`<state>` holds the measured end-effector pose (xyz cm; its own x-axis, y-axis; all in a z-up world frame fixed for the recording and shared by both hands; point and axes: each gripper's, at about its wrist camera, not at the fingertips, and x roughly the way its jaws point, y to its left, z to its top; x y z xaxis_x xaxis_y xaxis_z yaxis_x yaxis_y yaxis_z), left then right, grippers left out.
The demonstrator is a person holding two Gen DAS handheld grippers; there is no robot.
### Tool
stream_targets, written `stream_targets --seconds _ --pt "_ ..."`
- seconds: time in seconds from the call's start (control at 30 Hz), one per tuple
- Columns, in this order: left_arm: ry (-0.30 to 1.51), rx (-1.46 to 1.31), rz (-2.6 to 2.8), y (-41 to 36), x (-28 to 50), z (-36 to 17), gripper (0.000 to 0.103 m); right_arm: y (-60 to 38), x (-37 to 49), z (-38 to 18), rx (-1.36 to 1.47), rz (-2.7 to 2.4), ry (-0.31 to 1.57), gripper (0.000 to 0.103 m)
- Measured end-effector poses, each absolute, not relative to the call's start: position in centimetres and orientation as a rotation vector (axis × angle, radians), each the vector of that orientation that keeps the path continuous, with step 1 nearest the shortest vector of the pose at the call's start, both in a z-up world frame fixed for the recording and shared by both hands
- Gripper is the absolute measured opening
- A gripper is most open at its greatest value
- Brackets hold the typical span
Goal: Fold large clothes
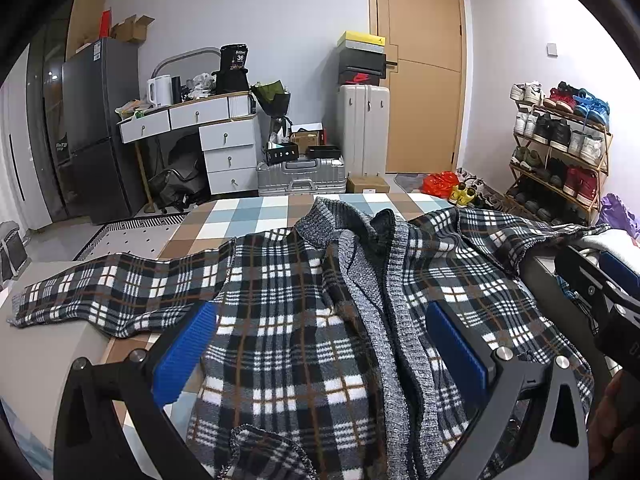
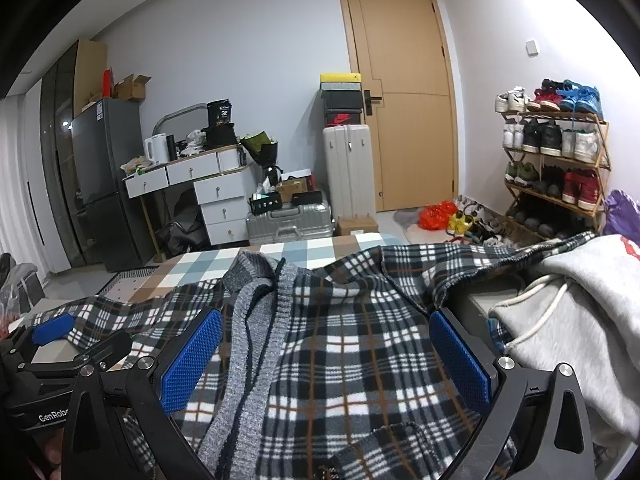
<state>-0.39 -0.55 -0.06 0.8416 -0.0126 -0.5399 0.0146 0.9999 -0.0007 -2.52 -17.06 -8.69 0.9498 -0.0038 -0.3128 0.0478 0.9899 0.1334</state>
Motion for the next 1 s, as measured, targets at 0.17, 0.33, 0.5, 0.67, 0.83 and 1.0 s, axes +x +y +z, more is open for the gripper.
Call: stream_targets --seconds 0.17,0.33,0.5,0.67,0.83,1.0 --pt "0.571 0.004 -0.016 -0.45 -0.39 -0.04 0.102 -17.07 -2.44 -8.71 0.144 -0.021 0.324 0.103" --pt "0.571 0.005 -0.016 -0.51 -0.4 -0.07 0.102 -17.26 -2.33 -8.78 0.164 -0.015 0.332 0.103" --pt "0.57 0.004 -0.015 -0.49 -0.43 -0.06 0.102 -17.03 -2.32 -8.84 0.141 -0.03 0.329 0.103" --pt "0.559 0.018 -0.011 -0.5 -0.51 -0.06 0.102 -16.89 -2.17 -8.95 0.139 -0.024 0.337 0.103" --pt "0.557 0.023 -0.009 -0.67 -0.6 -0.15 0.102 -16.7 -2.16 -8.97 0.125 -0.021 0.342 0.103" --pt "0.557 0.026 -0.009 -0.71 -0.6 -0.15 0.102 -16.76 -2.2 -8.98 0.132 -0.023 0.344 0.103"
